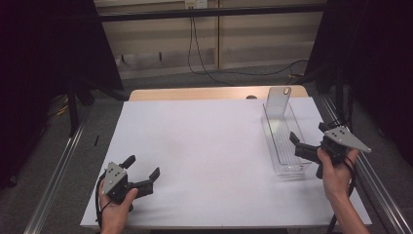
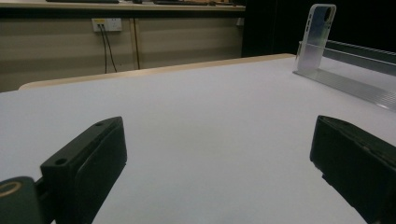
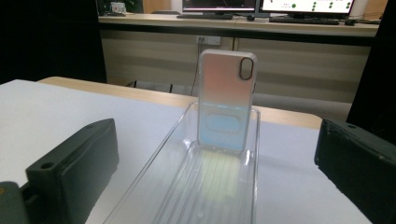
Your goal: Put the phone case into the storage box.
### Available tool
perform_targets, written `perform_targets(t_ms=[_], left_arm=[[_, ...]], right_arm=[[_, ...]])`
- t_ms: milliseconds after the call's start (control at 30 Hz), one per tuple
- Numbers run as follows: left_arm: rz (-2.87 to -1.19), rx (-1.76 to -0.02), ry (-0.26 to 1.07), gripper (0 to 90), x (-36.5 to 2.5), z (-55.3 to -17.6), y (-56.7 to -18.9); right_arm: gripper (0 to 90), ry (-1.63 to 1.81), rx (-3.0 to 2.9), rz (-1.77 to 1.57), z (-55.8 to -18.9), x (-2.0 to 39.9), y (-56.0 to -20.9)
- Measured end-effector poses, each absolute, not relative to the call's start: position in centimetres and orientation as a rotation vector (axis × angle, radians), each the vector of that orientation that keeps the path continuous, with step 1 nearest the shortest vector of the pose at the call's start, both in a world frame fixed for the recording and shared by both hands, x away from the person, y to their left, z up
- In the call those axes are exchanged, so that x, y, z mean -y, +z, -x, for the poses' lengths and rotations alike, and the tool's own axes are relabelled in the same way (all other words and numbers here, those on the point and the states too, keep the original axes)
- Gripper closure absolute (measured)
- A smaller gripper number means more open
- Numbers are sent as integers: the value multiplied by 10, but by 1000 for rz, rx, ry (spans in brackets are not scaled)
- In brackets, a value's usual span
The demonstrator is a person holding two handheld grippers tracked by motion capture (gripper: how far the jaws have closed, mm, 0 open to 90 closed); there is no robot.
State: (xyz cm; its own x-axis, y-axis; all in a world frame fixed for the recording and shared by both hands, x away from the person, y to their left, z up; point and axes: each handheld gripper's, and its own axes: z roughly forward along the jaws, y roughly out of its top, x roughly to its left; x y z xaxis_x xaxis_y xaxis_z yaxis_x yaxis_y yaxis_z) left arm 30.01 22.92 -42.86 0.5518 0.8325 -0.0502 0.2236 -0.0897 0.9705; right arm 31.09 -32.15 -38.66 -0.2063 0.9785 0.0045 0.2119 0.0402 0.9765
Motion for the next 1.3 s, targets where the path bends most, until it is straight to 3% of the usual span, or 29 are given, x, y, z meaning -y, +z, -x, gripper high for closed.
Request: perform_targets(t_ms=[1300], left_arm=[[-1613,-911,657,35,-230,-294,-427]], right_arm=[[1,1202,-1560,-1307,-236,309,-425]])
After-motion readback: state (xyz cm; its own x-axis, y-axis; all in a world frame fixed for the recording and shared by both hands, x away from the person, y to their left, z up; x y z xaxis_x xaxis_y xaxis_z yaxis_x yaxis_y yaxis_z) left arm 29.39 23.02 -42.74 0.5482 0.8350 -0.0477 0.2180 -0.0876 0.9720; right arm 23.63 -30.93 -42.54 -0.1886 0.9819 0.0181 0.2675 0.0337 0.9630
